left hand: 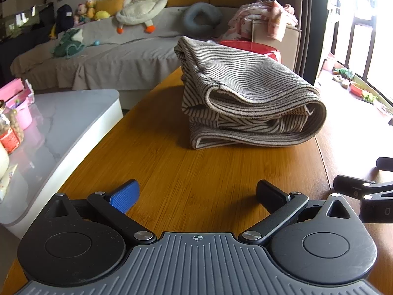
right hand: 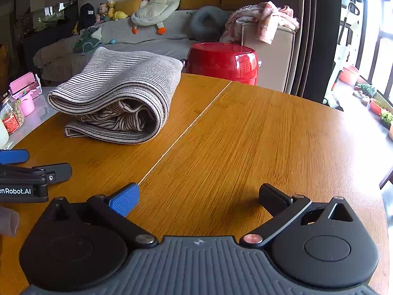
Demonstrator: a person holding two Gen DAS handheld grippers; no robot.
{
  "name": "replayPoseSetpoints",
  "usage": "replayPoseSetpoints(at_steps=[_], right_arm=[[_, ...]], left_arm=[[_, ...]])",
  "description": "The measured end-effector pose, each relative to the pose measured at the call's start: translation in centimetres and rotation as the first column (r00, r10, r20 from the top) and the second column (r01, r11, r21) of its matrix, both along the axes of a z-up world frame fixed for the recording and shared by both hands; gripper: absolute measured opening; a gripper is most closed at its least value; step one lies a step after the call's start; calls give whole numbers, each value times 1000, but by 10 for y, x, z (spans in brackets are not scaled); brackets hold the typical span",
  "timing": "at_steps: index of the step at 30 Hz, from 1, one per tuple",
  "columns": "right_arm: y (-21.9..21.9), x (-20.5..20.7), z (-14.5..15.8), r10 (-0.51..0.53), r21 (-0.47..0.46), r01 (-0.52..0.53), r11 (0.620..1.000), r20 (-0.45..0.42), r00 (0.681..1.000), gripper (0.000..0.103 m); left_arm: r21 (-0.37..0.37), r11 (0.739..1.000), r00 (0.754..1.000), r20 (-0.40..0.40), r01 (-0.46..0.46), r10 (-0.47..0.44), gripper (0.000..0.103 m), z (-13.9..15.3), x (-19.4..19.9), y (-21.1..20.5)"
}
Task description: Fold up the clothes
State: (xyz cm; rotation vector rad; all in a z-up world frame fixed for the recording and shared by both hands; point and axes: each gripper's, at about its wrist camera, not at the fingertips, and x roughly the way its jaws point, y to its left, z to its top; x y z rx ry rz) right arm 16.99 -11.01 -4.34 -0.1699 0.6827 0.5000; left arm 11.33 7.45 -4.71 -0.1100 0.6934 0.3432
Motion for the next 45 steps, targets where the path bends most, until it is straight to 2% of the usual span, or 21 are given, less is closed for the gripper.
replayPoseSetpoints(at_steps=[45], right_arm=[[0, -1, 0, 0, 1, 0, 1000, 1, 1000, 103]], left_arm=[[-10, 1000, 1000, -11, 3, -4, 103, 1, -4, -2]])
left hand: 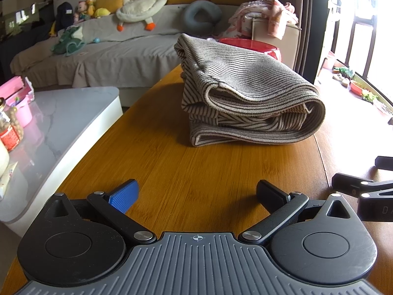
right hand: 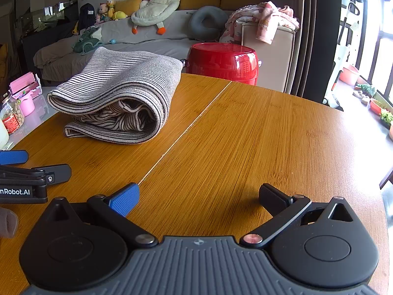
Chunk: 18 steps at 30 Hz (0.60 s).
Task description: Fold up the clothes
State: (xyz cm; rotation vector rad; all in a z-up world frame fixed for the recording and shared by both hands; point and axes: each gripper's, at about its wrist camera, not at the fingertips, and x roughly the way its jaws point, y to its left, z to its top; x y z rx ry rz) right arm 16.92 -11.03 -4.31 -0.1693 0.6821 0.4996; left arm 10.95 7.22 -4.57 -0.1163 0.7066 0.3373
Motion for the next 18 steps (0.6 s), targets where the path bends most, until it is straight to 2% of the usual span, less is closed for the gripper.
replayPoseSetpoints(at_steps=[18], right_arm=[[4, 1, -1, -35, 2, 35, 999, 0, 999, 103]], left_arm=[[3, 1000, 1000, 5, 5, -5, 103, -1, 0, -2]])
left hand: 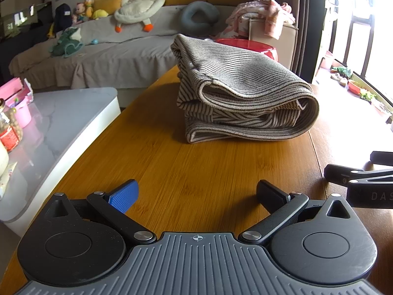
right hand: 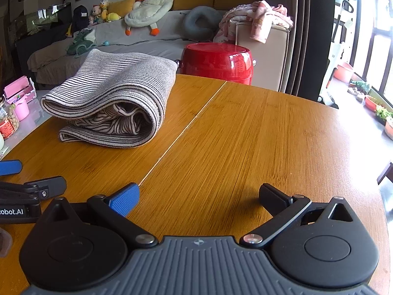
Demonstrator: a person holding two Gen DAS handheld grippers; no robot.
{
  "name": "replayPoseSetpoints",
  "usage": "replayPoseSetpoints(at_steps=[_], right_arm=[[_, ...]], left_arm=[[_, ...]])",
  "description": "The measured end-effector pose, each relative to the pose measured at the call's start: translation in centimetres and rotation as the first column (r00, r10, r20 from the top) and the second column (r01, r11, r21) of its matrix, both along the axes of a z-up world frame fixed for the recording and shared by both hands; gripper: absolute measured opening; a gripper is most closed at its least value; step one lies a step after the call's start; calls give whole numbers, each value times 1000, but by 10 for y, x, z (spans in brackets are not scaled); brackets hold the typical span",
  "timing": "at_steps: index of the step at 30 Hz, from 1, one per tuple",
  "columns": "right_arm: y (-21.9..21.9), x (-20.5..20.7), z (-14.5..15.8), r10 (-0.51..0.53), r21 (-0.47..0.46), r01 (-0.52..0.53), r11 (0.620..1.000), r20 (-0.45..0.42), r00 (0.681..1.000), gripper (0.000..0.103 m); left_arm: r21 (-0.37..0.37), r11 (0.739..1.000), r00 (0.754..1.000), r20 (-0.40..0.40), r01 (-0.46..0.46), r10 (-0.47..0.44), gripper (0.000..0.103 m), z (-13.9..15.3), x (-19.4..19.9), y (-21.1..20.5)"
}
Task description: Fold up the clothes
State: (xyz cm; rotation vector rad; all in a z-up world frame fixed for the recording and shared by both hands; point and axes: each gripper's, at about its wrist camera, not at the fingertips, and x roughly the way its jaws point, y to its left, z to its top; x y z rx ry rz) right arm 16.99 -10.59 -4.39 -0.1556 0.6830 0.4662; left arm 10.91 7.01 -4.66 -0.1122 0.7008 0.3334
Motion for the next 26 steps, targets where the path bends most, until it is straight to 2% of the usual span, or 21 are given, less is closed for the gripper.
replayPoseSetpoints(at_steps=[18, 22, 26], right_arm=[[0, 0, 0, 0, 1, 0, 1000, 0, 1000, 103], [-1, 1, 0, 0, 0, 0, 1000, 0, 1000, 103], [0, 2, 0, -2, 0, 2, 1000, 0, 1000, 103]], left_arm=[[0, 1000, 1000, 2, -1, 1, 103, 0, -1, 0], [-22, 1000, 1000, 22, 17, -16, 103, 1, -3, 2], [-99, 995, 998, 68, 17, -11, 103, 5, -13, 15]])
